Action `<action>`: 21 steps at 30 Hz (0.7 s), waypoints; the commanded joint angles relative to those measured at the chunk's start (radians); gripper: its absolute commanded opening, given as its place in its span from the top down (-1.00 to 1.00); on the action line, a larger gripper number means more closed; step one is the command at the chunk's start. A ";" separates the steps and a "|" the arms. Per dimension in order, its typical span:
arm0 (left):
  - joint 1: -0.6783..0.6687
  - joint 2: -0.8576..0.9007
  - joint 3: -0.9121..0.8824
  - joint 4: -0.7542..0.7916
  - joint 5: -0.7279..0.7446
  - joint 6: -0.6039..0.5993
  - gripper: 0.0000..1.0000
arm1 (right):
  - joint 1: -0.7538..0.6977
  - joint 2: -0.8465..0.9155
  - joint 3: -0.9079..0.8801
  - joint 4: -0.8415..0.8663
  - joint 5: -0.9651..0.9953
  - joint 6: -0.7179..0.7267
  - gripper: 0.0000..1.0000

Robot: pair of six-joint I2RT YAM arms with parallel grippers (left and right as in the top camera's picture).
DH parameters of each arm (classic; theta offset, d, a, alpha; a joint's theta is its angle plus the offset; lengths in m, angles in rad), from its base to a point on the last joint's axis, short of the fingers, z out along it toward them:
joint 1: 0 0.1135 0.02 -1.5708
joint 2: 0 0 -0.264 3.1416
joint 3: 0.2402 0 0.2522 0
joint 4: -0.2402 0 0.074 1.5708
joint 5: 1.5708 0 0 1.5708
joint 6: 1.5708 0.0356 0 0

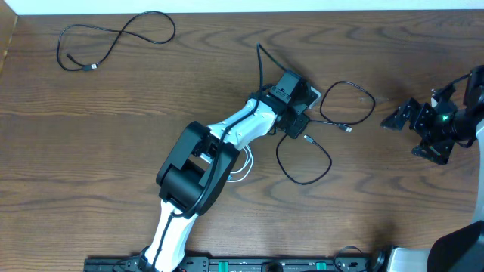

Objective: Untangle cables

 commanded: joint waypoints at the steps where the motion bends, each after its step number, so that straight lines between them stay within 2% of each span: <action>1: -0.002 -0.008 -0.026 -0.081 0.002 -0.196 0.85 | -0.002 -0.013 0.005 -0.002 -0.013 -0.015 -0.98; 7: -0.002 -0.135 -0.026 -0.235 0.008 -0.311 0.85 | -0.002 -0.013 0.005 0.000 -0.013 -0.026 -0.99; 13: -0.002 -0.168 -0.026 -0.206 0.007 -0.309 0.85 | -0.002 -0.013 0.005 0.011 -0.013 -0.025 -0.99; 14: -0.002 -0.164 -0.026 -0.201 0.008 -0.306 0.77 | -0.002 -0.013 0.005 0.012 -0.013 -0.025 -0.98; 15: -0.003 -0.154 -0.026 -0.196 0.008 -0.306 0.50 | -0.002 -0.013 0.005 0.012 -0.013 -0.025 -0.99; 17: -0.006 -0.140 -0.026 -0.197 0.008 -0.286 0.24 | -0.002 -0.013 0.005 0.011 -0.013 -0.025 -0.99; 21: -0.026 -0.094 -0.026 -0.196 0.007 -0.193 0.06 | -0.002 -0.013 0.005 0.011 -0.013 -0.025 -0.99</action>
